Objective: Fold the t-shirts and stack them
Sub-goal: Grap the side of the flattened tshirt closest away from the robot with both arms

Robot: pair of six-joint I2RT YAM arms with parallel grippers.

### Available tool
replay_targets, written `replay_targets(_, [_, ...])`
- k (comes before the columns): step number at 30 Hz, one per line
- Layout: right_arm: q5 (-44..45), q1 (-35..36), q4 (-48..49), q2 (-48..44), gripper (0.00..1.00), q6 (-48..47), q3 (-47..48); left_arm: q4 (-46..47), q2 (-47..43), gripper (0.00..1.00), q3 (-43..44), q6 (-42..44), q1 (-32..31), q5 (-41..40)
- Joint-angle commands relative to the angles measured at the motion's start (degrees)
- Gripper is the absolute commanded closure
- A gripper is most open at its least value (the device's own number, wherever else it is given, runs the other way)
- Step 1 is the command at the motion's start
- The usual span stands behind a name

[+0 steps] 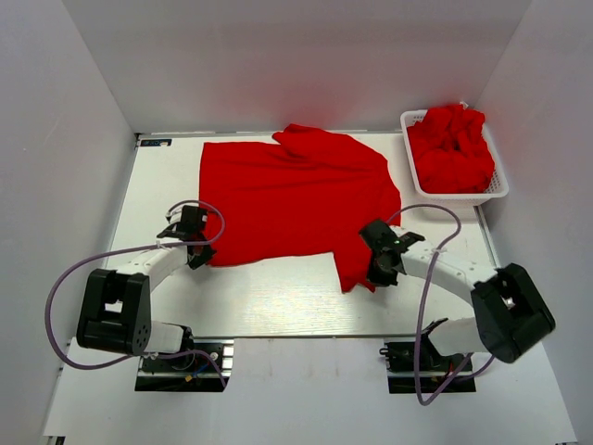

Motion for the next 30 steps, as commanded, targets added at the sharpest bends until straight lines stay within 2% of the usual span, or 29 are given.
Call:
replay_targets(1, [7.22,-0.33,-5.08,-7.18,1.00,5.76,-1.95,-3.69,-3.72,1.00,-0.37,0.71,0.27,-0.42])
replay_targets(7, [10.39,-0.24,-12.36,-17.14,1.00,8.58,-1.95,-5.02,-7.50,1.00,-0.37,0.10,0.27,1.87])
replay_targets(12, [12.67,-0.42,-24.50,-22.15,1.00,15.25,-2.04,-9.14,-8.74,1.00,0.24,-1.13,0.27,3.10])
replay_targets(19, [8.46,-0.16,-38.03,-32.77,1.00,28.42,0.15,-18.98,-12.08,1.00,0.78,-3.51,0.27,3.10])
replay_targets(23, [5.91,-0.16,-39.36,-36.92,1.00,29.15,1.47,-23.90,-13.92,1.00,0.25,-4.04,0.27,4.76])
replay_targets(26, [5.38,-0.15,-39.45,-34.73,1.00,27.14,1.74,-25.32,-14.54,1.00,0.25,-4.83,-0.34,5.64])
replay_targets(30, [6.08,-0.24,-32.63,-30.87,1.00,22.48,1.65,-23.92,-15.94,1.00,1.39,-4.83,-0.34,5.65])
